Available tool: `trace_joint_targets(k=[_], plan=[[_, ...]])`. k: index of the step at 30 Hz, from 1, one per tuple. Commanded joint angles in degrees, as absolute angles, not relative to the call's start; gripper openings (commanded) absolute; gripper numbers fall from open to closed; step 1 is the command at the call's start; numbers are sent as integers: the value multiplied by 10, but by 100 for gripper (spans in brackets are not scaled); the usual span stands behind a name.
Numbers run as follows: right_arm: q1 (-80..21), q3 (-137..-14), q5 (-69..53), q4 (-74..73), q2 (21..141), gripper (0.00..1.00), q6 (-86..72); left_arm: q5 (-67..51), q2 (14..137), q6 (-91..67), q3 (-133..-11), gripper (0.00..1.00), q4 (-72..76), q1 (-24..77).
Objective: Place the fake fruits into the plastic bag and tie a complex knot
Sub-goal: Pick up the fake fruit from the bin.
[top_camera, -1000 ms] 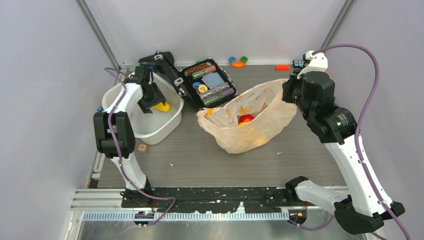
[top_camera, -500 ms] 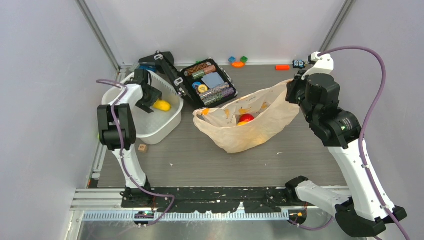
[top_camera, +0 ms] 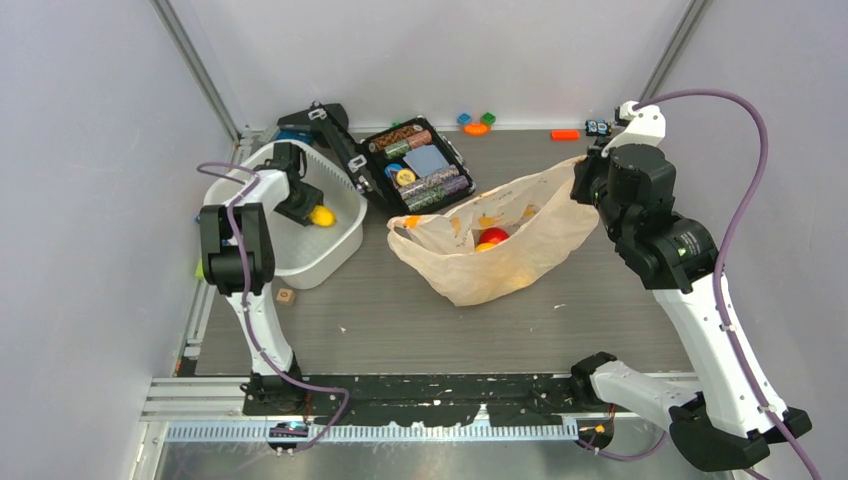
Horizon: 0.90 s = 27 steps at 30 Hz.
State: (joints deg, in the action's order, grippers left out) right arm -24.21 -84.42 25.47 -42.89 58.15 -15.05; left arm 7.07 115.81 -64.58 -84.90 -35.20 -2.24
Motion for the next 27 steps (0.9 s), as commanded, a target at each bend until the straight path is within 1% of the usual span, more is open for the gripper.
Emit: trace_joint_targets(k=[1,3,5,10,14,18,22,27], plan=[[-238,-856,268,-394,580,5,-144,88,1147,-647,-848,42,-346,-24],[-238,-856,266,-394,579,5,-144,94,1138,-640,-845,36,-349,-24],[-237,-855,264,-394,578,5,-145,99,1126,-635,-838,34,-346,-24],[-237,-854,247,-394,574,5,-146,112,1070,-592,-823,32,-325,-24],[-237,-858,229,-397,572,5,-141,124,1013,-523,-819,31,-333,-24],[-237,-862,211,-396,572,5,-134,141,924,-456,-794,31,-349,-24],[-237,-863,156,-387,572,5,-126,143,810,-382,-745,32,-352,-24],[-237,-841,82,-352,565,5,-122,62,679,-290,-683,34,-343,-24]])
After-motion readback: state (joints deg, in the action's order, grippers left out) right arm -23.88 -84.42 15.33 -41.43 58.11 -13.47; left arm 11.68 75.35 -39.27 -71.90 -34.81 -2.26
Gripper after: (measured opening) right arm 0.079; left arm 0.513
